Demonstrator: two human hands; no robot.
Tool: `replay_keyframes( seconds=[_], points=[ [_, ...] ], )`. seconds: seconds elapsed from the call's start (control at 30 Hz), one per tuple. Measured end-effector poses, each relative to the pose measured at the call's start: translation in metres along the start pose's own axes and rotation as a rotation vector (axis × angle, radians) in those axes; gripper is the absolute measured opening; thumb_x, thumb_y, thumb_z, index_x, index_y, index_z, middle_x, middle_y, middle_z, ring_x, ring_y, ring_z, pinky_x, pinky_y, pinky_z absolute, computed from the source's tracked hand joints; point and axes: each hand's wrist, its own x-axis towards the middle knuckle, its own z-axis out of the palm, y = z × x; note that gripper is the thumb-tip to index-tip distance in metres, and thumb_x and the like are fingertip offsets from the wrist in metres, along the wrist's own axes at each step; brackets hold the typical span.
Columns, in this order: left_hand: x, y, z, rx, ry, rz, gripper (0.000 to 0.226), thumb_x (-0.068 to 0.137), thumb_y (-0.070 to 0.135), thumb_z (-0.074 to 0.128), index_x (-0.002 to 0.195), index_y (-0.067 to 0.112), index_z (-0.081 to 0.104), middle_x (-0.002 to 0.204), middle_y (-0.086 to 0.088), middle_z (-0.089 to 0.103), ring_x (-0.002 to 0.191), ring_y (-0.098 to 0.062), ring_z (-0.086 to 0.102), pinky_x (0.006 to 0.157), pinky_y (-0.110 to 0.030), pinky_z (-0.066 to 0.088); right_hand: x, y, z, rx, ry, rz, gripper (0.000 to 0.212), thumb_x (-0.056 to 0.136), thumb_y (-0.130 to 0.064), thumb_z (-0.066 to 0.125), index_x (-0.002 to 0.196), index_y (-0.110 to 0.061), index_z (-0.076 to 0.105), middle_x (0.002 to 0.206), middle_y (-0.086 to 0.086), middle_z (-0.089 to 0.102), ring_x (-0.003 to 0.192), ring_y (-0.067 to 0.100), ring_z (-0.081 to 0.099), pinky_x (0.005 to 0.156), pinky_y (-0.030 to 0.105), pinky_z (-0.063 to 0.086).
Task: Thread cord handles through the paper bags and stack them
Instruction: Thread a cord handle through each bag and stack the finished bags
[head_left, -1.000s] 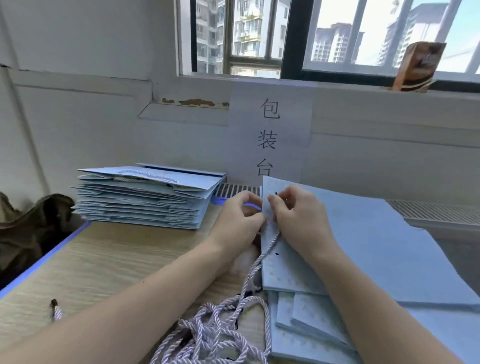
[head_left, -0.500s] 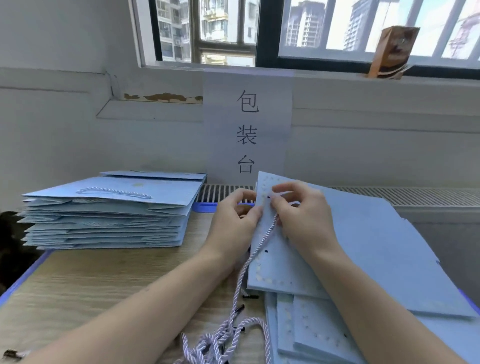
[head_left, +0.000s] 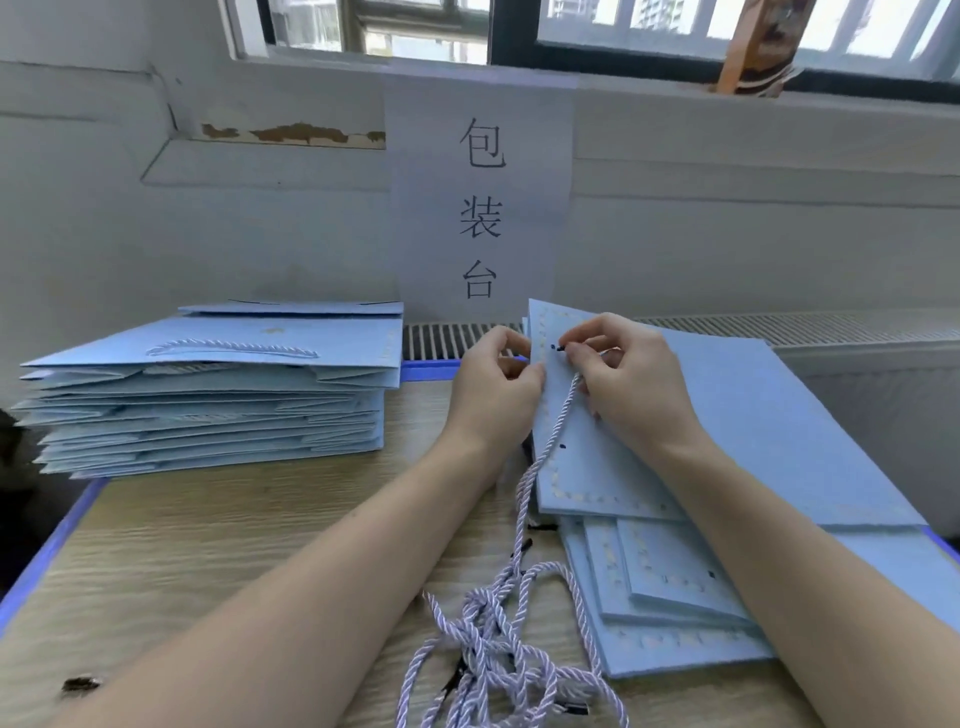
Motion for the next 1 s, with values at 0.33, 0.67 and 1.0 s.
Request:
replay_keyframes(
  seconds=[0.33,0.67,1.0],
  points=[
    [-0.001,0.001,0.003,0.001,0.014,0.027,0.01,0.093,0.009,0.059,0.103,0.012,0.059,0.095,-0.031,0.066,0.072,-0.031,0.061,0.071,-0.059,0.055,0.004,0.0,0.001,-0.021,0.036,-0.121,0.011,0.095,-0.016,0.064,0.085,-0.021,0.065,0.081,-0.001,0.069,0.069,0.019,0.064,0.061,0.025,0.047],
    [-0.006,0.008,0.002,-0.078,-0.003,0.032,0.013,0.097,0.006,0.055,0.109,0.003,0.058,0.085,-0.036,0.059,0.07,-0.03,0.056,0.058,-0.036,0.047,0.006,-0.002,0.005,-0.021,0.077,-0.201,0.006,0.091,-0.014,0.066,0.085,-0.015,0.067,0.079,0.002,0.066,0.072,0.014,0.058,0.062,0.011,0.039],
    [-0.003,0.007,-0.001,-0.085,-0.009,0.011,0.006,0.098,0.006,0.058,0.1,0.003,0.062,0.055,-0.001,0.06,0.04,-0.01,0.051,0.04,-0.019,0.04,0.014,0.004,0.001,0.164,-0.044,0.036,0.008,0.088,-0.016,0.07,0.083,-0.023,0.069,0.077,-0.002,0.069,0.055,0.015,0.056,0.052,0.029,0.046]
  ],
)
